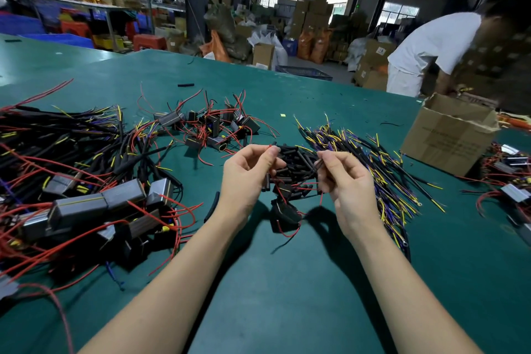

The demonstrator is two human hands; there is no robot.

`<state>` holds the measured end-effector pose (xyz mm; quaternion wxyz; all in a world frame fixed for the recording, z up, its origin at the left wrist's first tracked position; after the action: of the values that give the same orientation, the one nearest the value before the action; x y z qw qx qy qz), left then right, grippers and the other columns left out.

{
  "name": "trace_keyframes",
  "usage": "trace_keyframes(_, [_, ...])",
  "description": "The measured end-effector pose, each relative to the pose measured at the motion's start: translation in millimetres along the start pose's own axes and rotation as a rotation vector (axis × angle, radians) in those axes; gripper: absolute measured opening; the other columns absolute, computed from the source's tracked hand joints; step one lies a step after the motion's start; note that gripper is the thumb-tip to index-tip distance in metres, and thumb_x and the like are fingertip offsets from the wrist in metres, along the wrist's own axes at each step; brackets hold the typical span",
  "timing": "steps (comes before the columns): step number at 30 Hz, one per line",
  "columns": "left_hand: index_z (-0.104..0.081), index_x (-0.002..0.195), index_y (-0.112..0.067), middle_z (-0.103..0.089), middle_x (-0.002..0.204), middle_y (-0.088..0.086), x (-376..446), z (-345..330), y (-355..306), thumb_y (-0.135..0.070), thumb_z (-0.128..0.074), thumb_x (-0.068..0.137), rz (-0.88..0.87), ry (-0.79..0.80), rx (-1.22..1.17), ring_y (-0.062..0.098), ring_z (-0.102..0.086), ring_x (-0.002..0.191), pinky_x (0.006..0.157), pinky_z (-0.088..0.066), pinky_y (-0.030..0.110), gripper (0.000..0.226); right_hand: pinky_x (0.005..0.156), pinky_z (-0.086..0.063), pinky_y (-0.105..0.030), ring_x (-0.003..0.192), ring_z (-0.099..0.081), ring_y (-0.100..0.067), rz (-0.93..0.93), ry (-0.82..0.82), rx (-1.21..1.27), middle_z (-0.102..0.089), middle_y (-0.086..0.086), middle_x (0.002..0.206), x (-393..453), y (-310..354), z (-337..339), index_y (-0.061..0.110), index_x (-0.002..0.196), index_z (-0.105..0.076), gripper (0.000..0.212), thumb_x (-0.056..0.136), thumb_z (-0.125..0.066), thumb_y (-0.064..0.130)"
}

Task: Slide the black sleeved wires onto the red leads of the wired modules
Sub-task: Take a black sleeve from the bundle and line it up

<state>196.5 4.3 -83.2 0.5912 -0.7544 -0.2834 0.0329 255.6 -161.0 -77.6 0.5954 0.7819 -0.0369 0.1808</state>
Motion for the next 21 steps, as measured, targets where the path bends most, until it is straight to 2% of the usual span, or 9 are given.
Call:
trace_keyframes(3, [-0.063, 0.085, -0.011, -0.066, 0.061, -0.007, 2.0, 4.3, 1.5, -0.013, -0.06, 0.092, 0.022, -0.023, -0.018, 0.0, -0.053, 0.052, 0.052, -0.043, 0.014, 0.008, 0.044, -0.036, -0.013, 0.053, -0.05, -0.005, -0.205, -0.054, 0.282, -0.062, 0.001, 0.065, 1.6, -9.7, 2.8, 0.008, 0.081, -0.064, 0.014, 0.092, -0.055, 0.009])
trace_keyframes(6, [-0.062, 0.084, -0.013, -0.065, 0.061, -0.007, 2.3, 3.7, 3.8, -0.014, -0.059, 0.092, 0.038, -0.024, -0.03, 0.002, -0.052, 0.053, 0.054, -0.042, 0.017, 0.009, 0.042, -0.036, -0.011, 0.048, -0.05, -0.003, -0.34, -0.061, 0.455, -0.061, 0.0, 0.064, 1.3, -18.3, 1.0, 0.005, 0.081, -0.061, 0.018, 0.094, -0.051, 0.011])
trace_keyframes(12, [-0.057, 0.079, -0.013, -0.066, 0.058, -0.006, 0.1, 1.6, 6.9, -0.013, -0.056, 0.094, 0.038, -0.05, -0.033, 0.0, -0.055, 0.053, 0.056, -0.044, 0.013, 0.015, 0.04, -0.035, -0.013, 0.045, -0.047, -0.003, -0.363, -0.025, 0.407, -0.056, 0.001, 0.059, 0.6, -22.2, -4.6, 0.003, 0.082, -0.057, 0.018, 0.096, -0.048, 0.01])
trace_keyframes(15, [-0.055, 0.079, -0.013, -0.067, 0.057, -0.005, -2.3, -0.4, 13.9, -0.014, -0.055, 0.094, 0.061, -0.052, -0.051, 0.002, -0.057, 0.052, 0.058, -0.044, 0.016, 0.016, 0.045, -0.037, -0.015, 0.053, -0.048, -0.007, -0.304, -0.026, 0.124, -0.056, -0.001, 0.066, 1.1, -9.1, 1.5, 0.006, 0.082, -0.06, 0.016, 0.095, -0.052, 0.01])
trace_keyframes(17, [-0.055, 0.079, -0.012, -0.067, 0.058, -0.003, -5.6, -5.5, 18.9, -0.013, -0.055, 0.095, 0.05, -0.038, -0.033, 0.004, -0.059, 0.054, 0.06, -0.047, 0.017, 0.016, 0.06, -0.045, -0.02, 0.07, -0.055, -0.013, -0.17, -0.015, -0.263, -0.062, -0.003, 0.081, 4.0, 15.5, 2.5, 0.01, 0.091, -0.064, 0.007, 0.094, -0.057, 0.011])
trace_keyframes(19, [-0.054, 0.08, -0.011, -0.067, 0.057, -0.002, -8.5, -13.3, 22.7, -0.012, -0.055, 0.095, 0.045, -0.015, -0.009, 0.006, -0.059, 0.053, 0.061, -0.05, 0.018, 0.015, 0.084, -0.046, -0.029, 0.092, -0.057, -0.018, 0.079, -0.077, -0.678, -0.065, -0.004, 0.099, 5.2, 51.1, -3.9, 0.012, 0.108, -0.063, 0.018, 0.09, -0.064, 0.017])
trace_keyframes(21, [-0.054, 0.08, -0.009, -0.065, 0.055, -0.002, -10.6, -20.3, 26.5, -0.005, -0.053, 0.095, 0.055, 0.01, 0.005, 0.004, -0.058, 0.049, 0.055, -0.05, 0.017, 0.016, 0.094, -0.041, -0.041, 0.102, -0.055, -0.022, 0.459, -0.097, -0.908, -0.065, -0.002, 0.105, -6.1, 95.0, -39.2, 0.016, 0.11, -0.065, 0.024, 0.087, -0.065, 0.023])
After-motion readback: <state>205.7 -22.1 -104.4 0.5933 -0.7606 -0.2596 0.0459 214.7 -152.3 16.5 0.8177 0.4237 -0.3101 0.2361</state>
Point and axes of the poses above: each hand's wrist, its own x-axis towards the middle knuckle, its own z-axis out of the back of the hand, y = z × x, the point moved 7 cm from there along x, towards the middle knuckle
